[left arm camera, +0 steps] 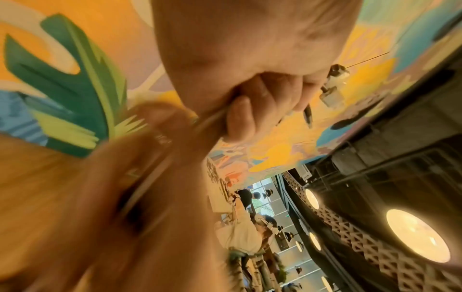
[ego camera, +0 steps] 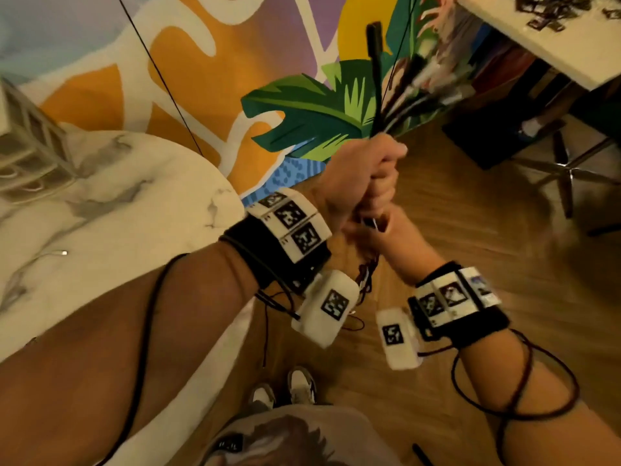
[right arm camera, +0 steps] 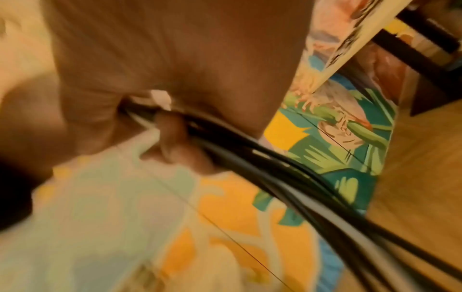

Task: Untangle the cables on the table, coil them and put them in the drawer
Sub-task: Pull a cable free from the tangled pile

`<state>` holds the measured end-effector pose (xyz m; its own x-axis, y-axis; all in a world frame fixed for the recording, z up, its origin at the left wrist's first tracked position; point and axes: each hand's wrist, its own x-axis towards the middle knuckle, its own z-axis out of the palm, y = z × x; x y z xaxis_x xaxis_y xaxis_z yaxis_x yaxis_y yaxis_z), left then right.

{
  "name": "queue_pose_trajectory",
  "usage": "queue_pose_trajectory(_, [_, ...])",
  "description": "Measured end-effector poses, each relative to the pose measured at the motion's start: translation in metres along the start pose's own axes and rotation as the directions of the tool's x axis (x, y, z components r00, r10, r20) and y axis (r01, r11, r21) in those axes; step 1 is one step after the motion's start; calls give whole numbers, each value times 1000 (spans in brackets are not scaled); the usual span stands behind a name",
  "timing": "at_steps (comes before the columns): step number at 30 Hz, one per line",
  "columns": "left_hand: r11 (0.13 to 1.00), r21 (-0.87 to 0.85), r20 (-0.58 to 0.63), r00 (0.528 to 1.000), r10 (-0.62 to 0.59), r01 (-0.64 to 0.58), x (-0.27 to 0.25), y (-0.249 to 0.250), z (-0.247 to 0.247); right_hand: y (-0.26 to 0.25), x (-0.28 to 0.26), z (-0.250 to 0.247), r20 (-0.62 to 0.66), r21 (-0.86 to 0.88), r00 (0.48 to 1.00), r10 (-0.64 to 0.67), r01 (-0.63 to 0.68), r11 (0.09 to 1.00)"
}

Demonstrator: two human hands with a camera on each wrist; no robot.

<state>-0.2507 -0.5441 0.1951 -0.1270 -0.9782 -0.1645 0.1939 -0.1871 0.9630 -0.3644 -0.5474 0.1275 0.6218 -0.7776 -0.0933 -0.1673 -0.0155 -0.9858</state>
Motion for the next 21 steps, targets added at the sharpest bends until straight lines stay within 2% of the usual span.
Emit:
queue_pose_trajectory(2, [980, 194, -78, 996, 49, -33, -2, 14, -11, 33, 5, 16, -41, -47, 994, 103, -104, 993])
queue_pose_trajectory(3, [933, 352, -107, 988, 116, -72, -5, 22, -16, 50, 9, 21, -92, -51, 984, 156, -161, 986])
queue_pose_trajectory(4, [840, 530, -104, 975, 196, -113, -9, 31, -22, 62, 14, 26, -140, -67, 967, 213, -224, 972])
queue_pose_trajectory(6, [540, 825, -6, 952, 308, -169, -16, 48, -35, 86, 22, 31, -219, -137, 915, 338, -372, 918])
queue_pose_trajectory(7, [384, 905, 53, 943, 328, -184, -18, 57, -41, 98, 25, 31, -253, -169, 884, 393, -441, 882])
queue_pose_trajectory(9, [78, 983, 128, 925, 356, -166, -25, 69, -53, 114, 29, 32, -266, -217, 846, 461, -519, 827])
queue_pose_trajectory(10, [-37, 988, 153, 918, 365, -150, -27, 72, -58, 121, 29, 31, -264, -218, 829, 493, -549, 807])
queue_pose_trajectory(11, [-109, 984, 172, 910, 378, -141, -29, 75, -63, 126, 30, 31, -262, -214, 814, 519, -573, 791])
queue_pose_trajectory(13, [-170, 974, 209, 889, 407, -152, -36, 76, -69, 134, 30, 31, -282, -193, 780, 559, -617, 763])
queue_pose_trajectory(17, [-241, 946, 313, 809, 498, -217, -45, 69, -77, 138, 35, 32, -365, -160, 720, 590, -673, 722])
queue_pose_trajectory(18, [-239, 945, 318, 809, 494, -225, -44, 63, -78, 134, 37, 32, -394, -133, 709, 585, -674, 727])
queue_pose_trajectory(19, [-217, 947, 312, 829, 464, -235, -44, 55, -77, 132, 41, 33, -410, -104, 707, 577, -665, 740])
queue_pose_trajectory(21, [-148, 965, 259, 888, 379, -218, -41, 35, -77, 127, 49, 35, -387, -116, 748, 539, -620, 776])
